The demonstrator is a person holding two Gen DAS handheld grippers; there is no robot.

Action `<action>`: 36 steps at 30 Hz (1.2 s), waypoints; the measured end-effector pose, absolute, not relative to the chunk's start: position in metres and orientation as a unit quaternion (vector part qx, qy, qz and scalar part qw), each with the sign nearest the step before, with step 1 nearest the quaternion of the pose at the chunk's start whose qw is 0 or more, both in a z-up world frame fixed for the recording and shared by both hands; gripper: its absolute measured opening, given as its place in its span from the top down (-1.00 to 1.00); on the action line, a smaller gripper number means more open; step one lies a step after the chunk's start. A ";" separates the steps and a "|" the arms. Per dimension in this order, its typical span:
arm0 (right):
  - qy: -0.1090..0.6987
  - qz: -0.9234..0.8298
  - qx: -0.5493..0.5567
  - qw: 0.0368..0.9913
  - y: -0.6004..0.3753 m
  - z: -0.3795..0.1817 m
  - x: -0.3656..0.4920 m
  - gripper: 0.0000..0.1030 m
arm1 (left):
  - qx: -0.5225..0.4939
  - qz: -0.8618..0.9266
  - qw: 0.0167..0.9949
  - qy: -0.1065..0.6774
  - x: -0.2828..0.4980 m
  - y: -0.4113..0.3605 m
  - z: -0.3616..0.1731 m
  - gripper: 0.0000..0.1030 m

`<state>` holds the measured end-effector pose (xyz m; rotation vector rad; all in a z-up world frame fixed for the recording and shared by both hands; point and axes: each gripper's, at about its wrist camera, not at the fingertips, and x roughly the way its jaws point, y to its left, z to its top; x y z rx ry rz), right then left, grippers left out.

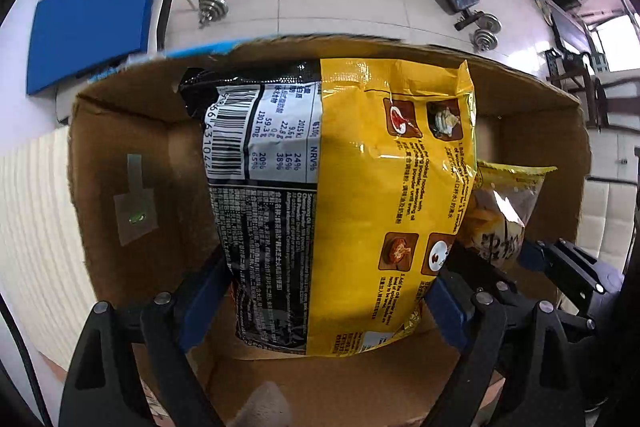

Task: Organize snacks
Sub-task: 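Carry both bags into the cardboard box and open both tools, then grasp the red jerky pack with the left tool while the right tool grasps the panda-print bag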

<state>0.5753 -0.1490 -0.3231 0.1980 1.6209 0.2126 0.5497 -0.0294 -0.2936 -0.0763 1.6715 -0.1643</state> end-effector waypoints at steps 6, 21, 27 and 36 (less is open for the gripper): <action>0.727 0.083 0.074 0.677 -0.140 -0.319 0.569 -0.78 | -0.029 -0.072 0.685 0.724 0.544 -0.032 -0.283 -0.89; 0.663 0.084 0.044 0.743 -0.144 -0.241 0.520 -0.90 | -0.024 -0.068 0.776 0.627 0.490 -0.026 -0.194 -0.93; 0.630 0.098 0.056 0.768 -0.141 -0.205 0.477 -0.90 | -0.018 -0.061 0.813 0.579 0.441 -0.023 -0.144 -0.93; 0.640 0.080 0.099 0.757 -0.170 -0.210 0.394 -0.90 | -0.018 -0.018 0.828 0.559 0.349 -0.010 -0.139 -0.93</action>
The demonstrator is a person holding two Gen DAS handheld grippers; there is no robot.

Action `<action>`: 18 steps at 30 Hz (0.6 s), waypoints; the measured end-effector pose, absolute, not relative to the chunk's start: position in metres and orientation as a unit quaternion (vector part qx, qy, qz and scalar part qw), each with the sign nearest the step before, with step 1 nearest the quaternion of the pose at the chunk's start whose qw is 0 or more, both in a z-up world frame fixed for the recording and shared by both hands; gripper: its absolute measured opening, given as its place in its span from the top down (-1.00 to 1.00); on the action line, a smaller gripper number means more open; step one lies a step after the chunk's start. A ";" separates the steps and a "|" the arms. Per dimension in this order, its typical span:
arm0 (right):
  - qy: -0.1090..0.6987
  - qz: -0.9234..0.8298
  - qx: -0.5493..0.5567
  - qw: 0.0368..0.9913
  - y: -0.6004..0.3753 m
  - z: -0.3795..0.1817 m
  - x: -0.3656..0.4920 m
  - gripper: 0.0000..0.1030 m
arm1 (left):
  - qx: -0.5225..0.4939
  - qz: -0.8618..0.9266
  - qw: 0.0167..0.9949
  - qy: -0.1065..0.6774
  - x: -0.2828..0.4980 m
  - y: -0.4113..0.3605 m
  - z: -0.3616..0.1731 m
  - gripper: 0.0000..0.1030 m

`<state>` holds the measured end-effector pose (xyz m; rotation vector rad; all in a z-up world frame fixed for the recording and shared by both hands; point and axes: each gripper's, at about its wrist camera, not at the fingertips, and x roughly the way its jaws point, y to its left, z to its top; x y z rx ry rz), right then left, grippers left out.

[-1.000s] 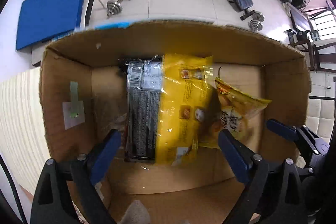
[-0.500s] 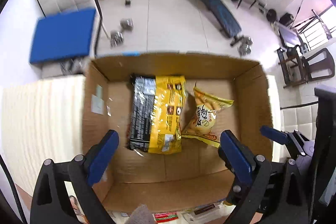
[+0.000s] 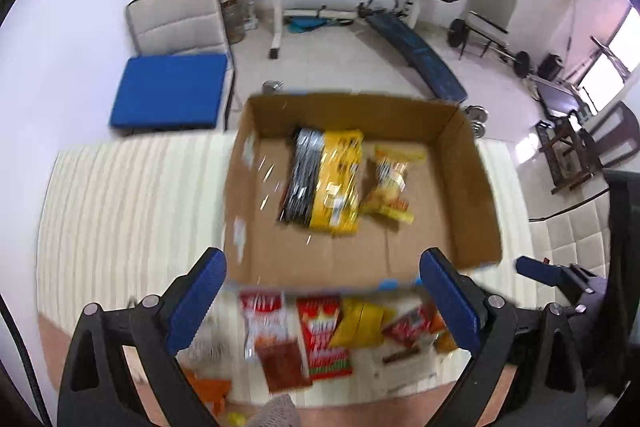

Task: Organize snacks
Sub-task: 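Grasp the red jerky pack with the left tool while the right tool grasps the panda-print bag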

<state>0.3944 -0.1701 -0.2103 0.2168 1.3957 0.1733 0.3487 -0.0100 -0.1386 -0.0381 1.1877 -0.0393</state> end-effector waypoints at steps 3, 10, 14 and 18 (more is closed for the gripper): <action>0.658 0.058 0.118 0.741 -0.191 -0.232 0.373 -0.90 | -0.026 0.009 0.816 0.578 0.320 -0.003 -0.162 -0.93; 0.696 0.017 0.148 0.702 -0.223 -0.309 0.362 -0.90 | -0.041 0.056 0.765 0.640 0.281 0.003 -0.248 -0.93; 0.712 0.007 0.155 0.685 -0.230 -0.349 0.369 -0.89 | -0.068 0.068 0.733 0.673 0.270 0.015 -0.291 -0.93; 0.728 0.001 0.149 0.669 -0.232 -0.378 0.377 -0.84 | -0.102 0.085 0.712 0.690 0.263 0.034 -0.317 -0.93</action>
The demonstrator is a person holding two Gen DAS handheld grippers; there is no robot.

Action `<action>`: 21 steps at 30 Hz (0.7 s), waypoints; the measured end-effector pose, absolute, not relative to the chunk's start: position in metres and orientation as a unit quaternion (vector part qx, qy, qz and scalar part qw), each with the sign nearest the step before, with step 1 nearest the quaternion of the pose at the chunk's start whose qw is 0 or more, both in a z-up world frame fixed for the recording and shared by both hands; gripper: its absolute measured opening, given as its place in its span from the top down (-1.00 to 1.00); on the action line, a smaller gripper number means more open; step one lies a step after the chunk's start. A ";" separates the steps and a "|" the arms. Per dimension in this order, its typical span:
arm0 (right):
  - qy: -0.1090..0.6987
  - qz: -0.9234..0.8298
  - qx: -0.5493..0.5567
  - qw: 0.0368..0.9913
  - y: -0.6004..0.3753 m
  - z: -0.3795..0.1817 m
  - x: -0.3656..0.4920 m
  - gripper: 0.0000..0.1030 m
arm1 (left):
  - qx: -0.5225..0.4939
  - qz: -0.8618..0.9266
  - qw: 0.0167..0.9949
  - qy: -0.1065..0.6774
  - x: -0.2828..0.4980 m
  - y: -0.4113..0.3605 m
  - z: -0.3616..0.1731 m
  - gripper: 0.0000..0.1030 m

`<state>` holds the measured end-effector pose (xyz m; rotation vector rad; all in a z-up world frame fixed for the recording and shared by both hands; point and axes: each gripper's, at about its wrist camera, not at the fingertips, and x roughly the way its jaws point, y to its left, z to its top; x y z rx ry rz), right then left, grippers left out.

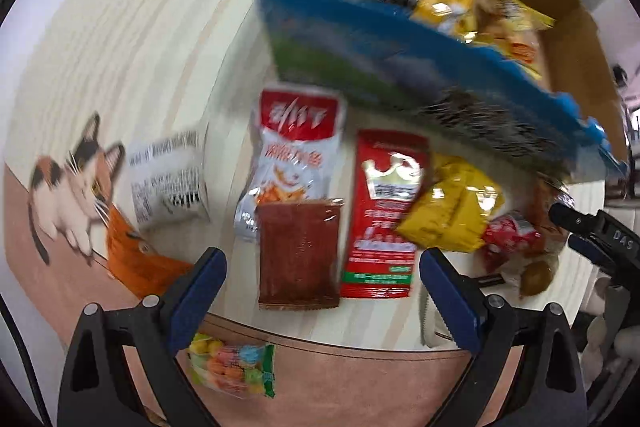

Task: Organize snacks
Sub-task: 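Grasp the red jerky pack with the left tool while the right tool grasps the panda-print bag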

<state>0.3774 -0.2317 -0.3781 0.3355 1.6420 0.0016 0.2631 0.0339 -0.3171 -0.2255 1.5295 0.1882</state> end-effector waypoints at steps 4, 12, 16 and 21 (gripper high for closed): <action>0.738 0.002 0.137 0.660 -0.229 -0.395 0.381 -0.54 | -0.109 0.099 0.691 0.707 0.255 0.047 -0.338 -0.93; 0.750 -0.005 0.090 0.655 -0.227 -0.389 0.369 -0.29 | -0.089 0.095 0.666 0.734 0.251 0.047 -0.370 -0.93; 0.754 -0.003 0.094 0.650 -0.233 -0.385 0.357 -0.28 | -0.074 0.102 0.661 0.740 0.255 0.048 -0.380 -0.92; 0.757 -0.003 0.092 0.647 -0.232 -0.383 0.351 -0.26 | -0.088 0.099 0.658 0.741 0.259 0.049 -0.388 -0.48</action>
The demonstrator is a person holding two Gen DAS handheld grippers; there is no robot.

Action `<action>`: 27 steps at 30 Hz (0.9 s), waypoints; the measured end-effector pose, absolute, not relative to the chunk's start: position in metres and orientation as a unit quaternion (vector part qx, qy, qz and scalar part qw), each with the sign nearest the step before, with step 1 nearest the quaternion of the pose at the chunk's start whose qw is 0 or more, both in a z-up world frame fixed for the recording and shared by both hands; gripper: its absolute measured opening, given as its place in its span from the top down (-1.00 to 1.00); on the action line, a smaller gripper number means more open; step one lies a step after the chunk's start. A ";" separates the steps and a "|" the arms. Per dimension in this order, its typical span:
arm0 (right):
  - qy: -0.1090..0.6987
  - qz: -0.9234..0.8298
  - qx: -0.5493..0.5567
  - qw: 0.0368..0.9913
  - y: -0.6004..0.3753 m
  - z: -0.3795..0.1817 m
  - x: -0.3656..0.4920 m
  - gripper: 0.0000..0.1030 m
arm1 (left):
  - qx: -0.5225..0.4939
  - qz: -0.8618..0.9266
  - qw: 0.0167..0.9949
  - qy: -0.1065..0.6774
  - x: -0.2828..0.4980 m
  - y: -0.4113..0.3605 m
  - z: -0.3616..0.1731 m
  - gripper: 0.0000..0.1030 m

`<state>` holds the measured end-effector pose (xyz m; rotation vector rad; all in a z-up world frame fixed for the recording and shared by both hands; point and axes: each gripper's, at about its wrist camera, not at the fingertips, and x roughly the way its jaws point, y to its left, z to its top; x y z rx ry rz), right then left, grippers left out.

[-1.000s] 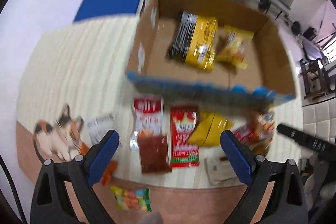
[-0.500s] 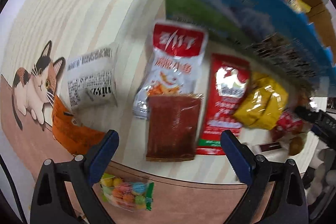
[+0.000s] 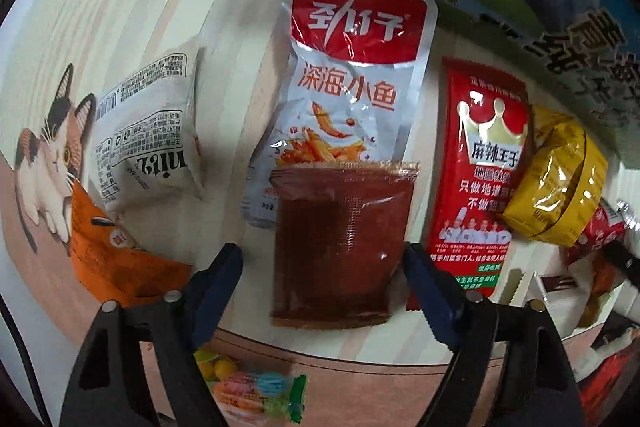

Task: Organize snacks
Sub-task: 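Grasp the red jerky pack with the left tool while the right tool grasps the panda-print bag, then lower both packets into the box and open both tools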

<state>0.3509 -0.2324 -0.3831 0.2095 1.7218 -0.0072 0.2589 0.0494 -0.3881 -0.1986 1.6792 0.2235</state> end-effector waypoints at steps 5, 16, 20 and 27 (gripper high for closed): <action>0.755 -0.004 0.098 0.648 -0.230 -0.377 0.346 -0.25 | -0.068 0.091 0.664 0.739 0.264 0.050 -0.380 -0.07; 0.736 0.043 0.132 0.662 -0.236 -0.323 0.353 -0.20 | -0.064 0.081 0.696 0.710 0.230 0.042 -0.318 -0.07; 0.726 0.070 0.158 0.666 -0.234 -0.291 0.343 -0.07 | -0.073 0.052 0.718 0.690 0.223 0.027 -0.278 -0.07; 0.698 0.091 0.171 0.689 -0.211 -0.257 0.344 -0.02 | -0.072 0.004 0.755 0.652 0.273 -0.002 -0.213 -0.07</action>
